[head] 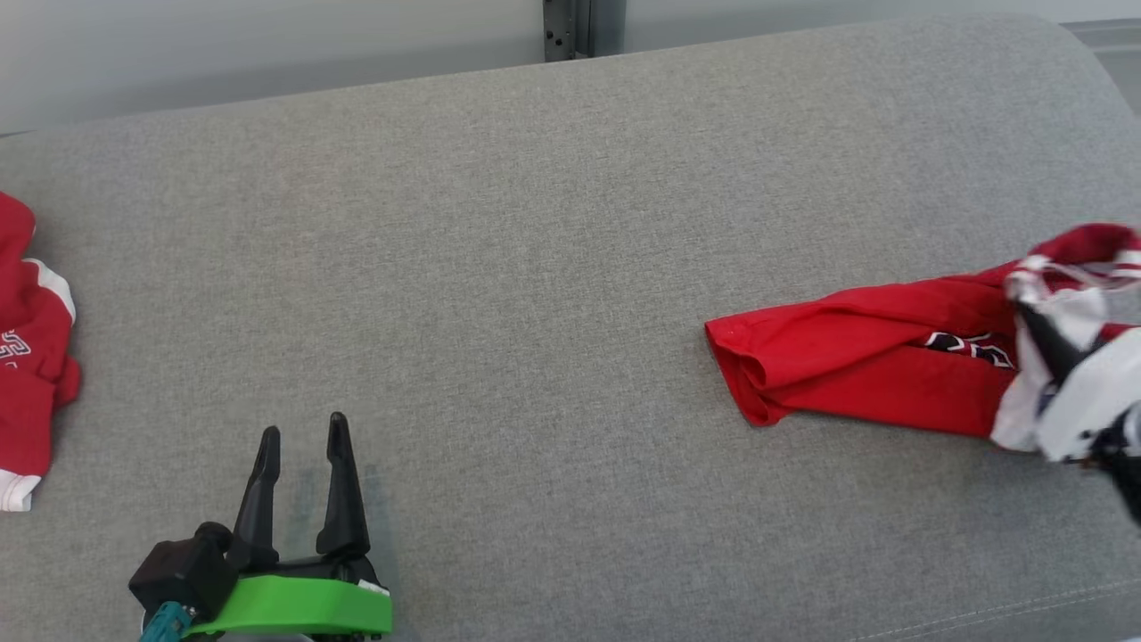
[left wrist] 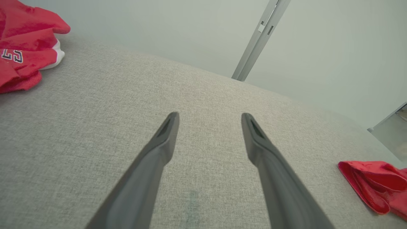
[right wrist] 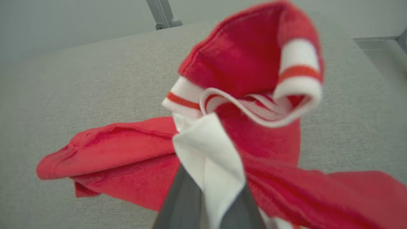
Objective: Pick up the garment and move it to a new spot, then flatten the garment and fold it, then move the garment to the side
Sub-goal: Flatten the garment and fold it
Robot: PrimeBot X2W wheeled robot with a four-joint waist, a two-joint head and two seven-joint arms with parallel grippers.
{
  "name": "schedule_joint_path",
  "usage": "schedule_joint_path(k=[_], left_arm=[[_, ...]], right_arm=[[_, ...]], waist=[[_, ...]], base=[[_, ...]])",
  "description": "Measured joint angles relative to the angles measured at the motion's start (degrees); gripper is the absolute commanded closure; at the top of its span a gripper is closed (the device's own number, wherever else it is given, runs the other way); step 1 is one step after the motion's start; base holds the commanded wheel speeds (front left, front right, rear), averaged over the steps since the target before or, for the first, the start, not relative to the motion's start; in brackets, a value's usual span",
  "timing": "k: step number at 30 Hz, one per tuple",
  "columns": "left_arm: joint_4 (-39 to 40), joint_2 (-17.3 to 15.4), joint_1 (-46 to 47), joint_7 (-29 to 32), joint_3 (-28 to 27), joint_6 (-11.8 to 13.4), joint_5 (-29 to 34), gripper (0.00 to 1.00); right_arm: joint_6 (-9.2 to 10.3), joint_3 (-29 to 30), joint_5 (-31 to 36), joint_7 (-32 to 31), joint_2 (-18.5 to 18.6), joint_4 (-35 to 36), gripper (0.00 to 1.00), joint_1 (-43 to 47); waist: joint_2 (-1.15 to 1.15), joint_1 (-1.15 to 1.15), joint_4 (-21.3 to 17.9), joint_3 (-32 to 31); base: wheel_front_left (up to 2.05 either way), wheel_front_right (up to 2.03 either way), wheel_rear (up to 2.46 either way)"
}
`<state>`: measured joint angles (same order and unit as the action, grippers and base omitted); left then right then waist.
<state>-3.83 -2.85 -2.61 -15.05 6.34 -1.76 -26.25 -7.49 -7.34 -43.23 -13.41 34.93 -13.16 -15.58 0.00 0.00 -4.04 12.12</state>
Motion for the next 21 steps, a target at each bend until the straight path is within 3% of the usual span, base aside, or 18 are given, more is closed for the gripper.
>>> schedule_joint_path(k=[6,10,20,21], left_arm=[[-0.6,0.0,0.6,0.0,1.1,0.3,0.1,0.00],[-1.0,0.0,0.9,0.0,1.6,0.3,0.2,0.00],[-1.4,0.0,0.4,0.0,2.0,0.6,-0.2,0.00],[-1.4,0.0,0.3,0.0,2.1,0.8,-0.3,0.00]], right_arm=[[0.00,-9.1,5.0,-1.1,-14.3,2.0,1.00,-3.6],[0.01,-11.6,7.6,-0.5,-19.2,-1.0,1.00,-5.9],[0.01,-13.6,11.1,0.4,-21.7,-5.6,1.00,-6.8],[0.01,-14.1,11.4,0.6,-21.6,-5.6,0.66,-6.7]], waist=[[0.00,0.00,-0.3,-0.2],[0.00,0.00,0.7,-0.5],[0.00,0.00,3.4,-1.7],[0.00,0.00,3.5,-1.8]], base=[[0.00,0.00,0.00],[0.00,0.00,0.00],[0.00,0.00,0.00],[0.00,0.00,0.00]])
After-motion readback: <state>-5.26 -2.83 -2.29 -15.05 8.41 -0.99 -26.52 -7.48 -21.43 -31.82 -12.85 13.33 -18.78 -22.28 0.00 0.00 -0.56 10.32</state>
